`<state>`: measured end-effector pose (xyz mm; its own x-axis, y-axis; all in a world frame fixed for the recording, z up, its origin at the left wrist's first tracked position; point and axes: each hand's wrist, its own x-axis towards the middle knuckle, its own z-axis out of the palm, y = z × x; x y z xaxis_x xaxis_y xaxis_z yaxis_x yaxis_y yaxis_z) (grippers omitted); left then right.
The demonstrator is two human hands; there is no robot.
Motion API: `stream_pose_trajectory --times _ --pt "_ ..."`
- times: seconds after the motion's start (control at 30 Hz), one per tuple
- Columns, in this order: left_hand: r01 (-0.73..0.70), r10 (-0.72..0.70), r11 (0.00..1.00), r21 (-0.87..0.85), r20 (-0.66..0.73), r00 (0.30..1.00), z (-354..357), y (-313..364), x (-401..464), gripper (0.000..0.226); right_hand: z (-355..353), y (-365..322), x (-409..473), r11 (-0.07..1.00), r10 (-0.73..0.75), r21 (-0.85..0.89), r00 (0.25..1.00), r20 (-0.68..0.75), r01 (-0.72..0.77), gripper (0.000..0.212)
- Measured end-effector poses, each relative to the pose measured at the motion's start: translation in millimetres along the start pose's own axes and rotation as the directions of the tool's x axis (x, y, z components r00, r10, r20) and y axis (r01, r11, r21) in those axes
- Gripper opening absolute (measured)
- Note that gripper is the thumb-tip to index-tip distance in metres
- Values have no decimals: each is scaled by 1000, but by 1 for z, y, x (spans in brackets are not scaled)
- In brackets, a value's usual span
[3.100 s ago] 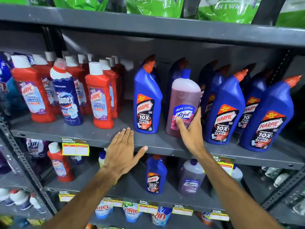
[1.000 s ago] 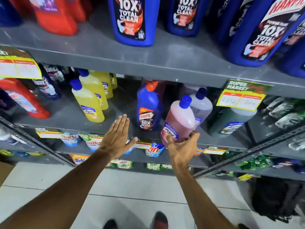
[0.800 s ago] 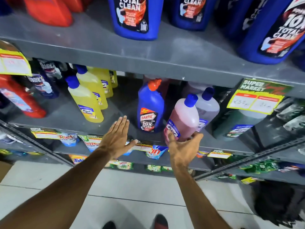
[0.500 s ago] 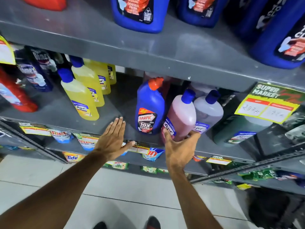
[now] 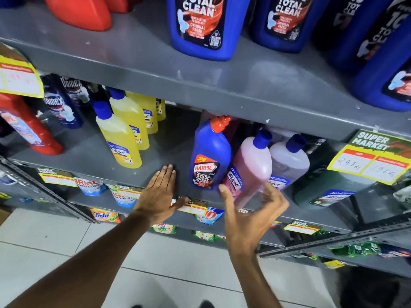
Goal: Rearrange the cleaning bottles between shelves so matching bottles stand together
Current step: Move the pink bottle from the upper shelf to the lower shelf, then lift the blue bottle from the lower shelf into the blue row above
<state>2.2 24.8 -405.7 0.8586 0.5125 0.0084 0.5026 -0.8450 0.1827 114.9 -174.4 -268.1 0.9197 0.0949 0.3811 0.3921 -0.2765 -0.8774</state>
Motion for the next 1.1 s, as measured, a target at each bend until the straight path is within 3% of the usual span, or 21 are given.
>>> stream_pose_trajectory --times 0.1,0.2,0.3,0.4,0.6,0.77,0.97,1.1 --pt "-13 13 1000 0 6 1000 0 -1 -1 103 3 -36 5 983 -180 3 962 203 184 75" --pt "-8 8 1000 4 55 998 -1 -2 0 105 27 -57 32 965 -158 -112 868 471 236 81" --pt "-14 14 1000 -5 70 997 -1 -3 2 105 46 -69 54 934 -133 -197 801 584 299 92" --pt "-15 15 1000 1 51 999 2 -4 2 103 58 -77 66 900 -106 -264 761 640 348 88" --pt "6 -4 1000 -11 97 995 -2 -2 2 107 70 -77 82 894 20 -330 710 704 302 70" --pt "-1 1 1000 6 90 996 -11 0 -1 111 71 -73 83 885 0 -350 752 659 306 55" --pt "-56 56 998 -6 -72 996 -41 9 -21 103 45 -77 64 884 -20 -341 755 655 320 53" --pt "-80 88 994 72 -117 989 -86 28 -42 103 14 -94 53 890 -28 -329 758 651 315 51"
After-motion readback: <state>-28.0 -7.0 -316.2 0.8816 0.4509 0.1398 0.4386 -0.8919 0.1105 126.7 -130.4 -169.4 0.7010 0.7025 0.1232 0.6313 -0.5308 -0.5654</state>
